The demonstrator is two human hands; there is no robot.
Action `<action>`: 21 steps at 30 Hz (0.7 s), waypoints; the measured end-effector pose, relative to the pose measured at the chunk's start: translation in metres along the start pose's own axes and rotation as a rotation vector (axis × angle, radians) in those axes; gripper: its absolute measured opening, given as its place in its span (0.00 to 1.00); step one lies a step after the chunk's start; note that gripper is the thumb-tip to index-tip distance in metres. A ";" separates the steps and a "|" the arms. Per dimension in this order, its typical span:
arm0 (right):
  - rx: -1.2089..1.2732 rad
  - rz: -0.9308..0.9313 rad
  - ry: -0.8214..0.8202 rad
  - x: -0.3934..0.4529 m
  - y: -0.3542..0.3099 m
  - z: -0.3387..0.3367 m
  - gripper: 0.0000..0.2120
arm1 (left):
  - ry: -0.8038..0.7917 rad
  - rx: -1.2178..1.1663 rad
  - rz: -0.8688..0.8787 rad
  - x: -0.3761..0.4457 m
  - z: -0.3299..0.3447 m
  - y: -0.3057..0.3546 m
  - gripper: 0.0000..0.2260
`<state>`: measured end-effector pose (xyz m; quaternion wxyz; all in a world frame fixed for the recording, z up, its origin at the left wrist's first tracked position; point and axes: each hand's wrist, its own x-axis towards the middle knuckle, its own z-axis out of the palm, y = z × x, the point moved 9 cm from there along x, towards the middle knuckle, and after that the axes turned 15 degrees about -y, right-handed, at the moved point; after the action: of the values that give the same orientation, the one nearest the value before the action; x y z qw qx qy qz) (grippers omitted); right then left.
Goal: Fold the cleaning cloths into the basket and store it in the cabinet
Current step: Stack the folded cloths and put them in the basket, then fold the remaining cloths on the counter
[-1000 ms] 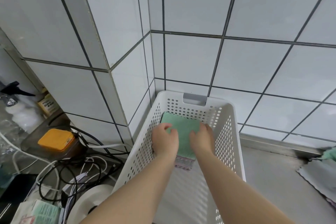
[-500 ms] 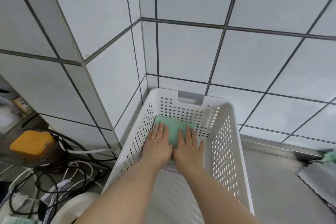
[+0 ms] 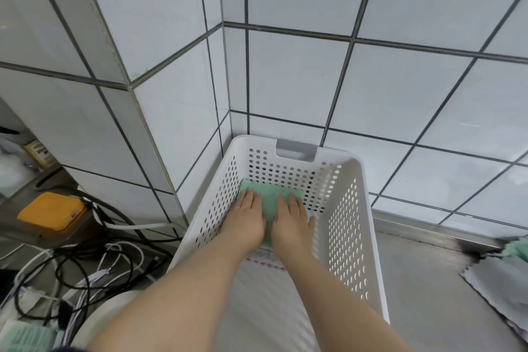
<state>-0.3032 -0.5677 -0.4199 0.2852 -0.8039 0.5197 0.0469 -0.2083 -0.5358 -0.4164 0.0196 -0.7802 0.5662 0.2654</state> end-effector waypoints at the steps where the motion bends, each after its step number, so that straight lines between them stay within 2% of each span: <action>1: 0.050 -0.021 0.062 -0.003 -0.003 -0.008 0.24 | 0.022 -0.054 0.009 -0.003 -0.010 0.002 0.26; 5: 0.395 -0.058 0.157 -0.025 -0.006 -0.048 0.20 | 0.118 -0.302 0.064 -0.031 -0.051 0.009 0.22; 8: 0.501 -0.083 0.192 -0.057 -0.009 -0.085 0.18 | 0.130 -0.403 0.147 -0.063 -0.073 0.021 0.17; 12: 0.323 -0.189 0.267 -0.120 -0.017 -0.125 0.15 | 0.123 -0.409 0.267 -0.108 -0.093 0.036 0.15; 15: 0.279 -0.196 0.345 -0.167 -0.002 -0.144 0.15 | 0.124 -0.444 0.346 -0.139 -0.102 0.052 0.14; 21: 0.322 -0.037 0.494 -0.261 0.074 -0.149 0.16 | 0.149 -0.408 0.627 -0.213 -0.101 0.138 0.12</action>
<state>-0.5189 -0.4538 -0.2290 0.2748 -0.7448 0.5594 -0.2385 -0.3382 -0.4327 -0.1994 -0.2596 -0.5739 0.7129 0.3084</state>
